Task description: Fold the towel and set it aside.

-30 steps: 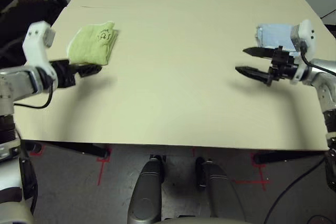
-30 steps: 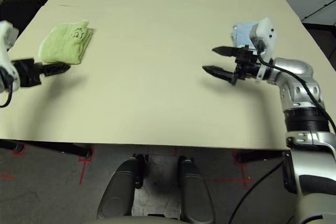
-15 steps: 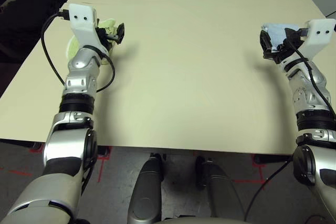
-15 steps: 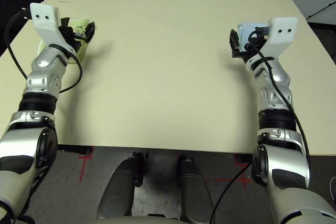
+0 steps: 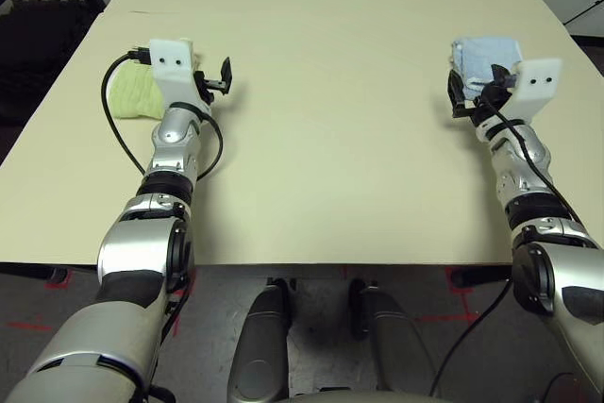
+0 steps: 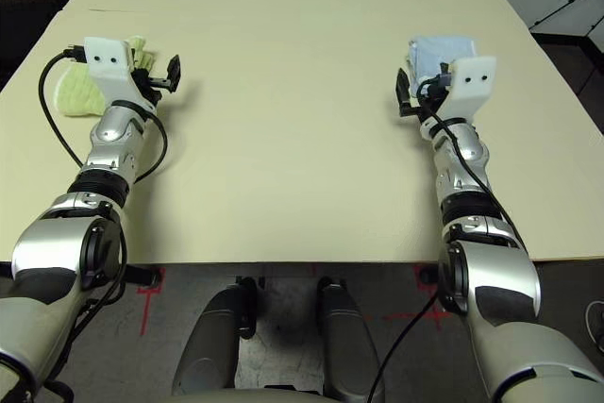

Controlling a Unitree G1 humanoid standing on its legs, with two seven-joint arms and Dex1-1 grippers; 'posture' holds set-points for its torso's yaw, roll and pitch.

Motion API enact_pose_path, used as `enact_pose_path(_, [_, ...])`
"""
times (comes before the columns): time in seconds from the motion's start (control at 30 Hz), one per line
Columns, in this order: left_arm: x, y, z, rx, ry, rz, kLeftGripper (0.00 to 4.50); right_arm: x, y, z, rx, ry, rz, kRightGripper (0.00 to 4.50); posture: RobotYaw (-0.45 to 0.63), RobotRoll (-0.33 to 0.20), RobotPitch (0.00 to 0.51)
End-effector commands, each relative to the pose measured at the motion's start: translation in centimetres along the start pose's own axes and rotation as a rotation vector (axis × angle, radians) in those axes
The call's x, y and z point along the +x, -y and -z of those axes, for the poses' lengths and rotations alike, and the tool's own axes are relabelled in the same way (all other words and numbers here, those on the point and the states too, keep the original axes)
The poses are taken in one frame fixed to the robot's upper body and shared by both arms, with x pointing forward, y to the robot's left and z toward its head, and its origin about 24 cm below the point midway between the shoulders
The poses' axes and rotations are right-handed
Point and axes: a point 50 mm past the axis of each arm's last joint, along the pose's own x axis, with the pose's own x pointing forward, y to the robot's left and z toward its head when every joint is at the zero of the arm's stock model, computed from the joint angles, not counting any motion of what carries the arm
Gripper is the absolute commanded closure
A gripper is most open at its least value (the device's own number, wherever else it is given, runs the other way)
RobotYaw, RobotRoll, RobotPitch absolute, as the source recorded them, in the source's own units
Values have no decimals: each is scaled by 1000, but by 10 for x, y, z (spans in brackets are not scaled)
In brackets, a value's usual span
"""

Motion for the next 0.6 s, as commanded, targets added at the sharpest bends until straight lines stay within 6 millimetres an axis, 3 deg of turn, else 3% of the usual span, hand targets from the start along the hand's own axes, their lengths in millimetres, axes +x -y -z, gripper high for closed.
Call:
enact_pose_path(0.03, [0,0,1,-12,-10,-38,24,-7,14,4,18,-20,25,0,43,0,177])
enact_pose_path(0.1, [-2,0,3,-18,-5,-67,24,-10,15,5,17,-19,28,0,27,0,193])
enact_pose_path(0.33, [-9,-3,14,-12,-32,-96,24,-15,18,8,28,-13,50,0,21,0,175])
enact_pose_path(0.6, [-11,-14,12,-24,-26,-149,24,-16,19,14,82,-25,134,0,28,0,161])
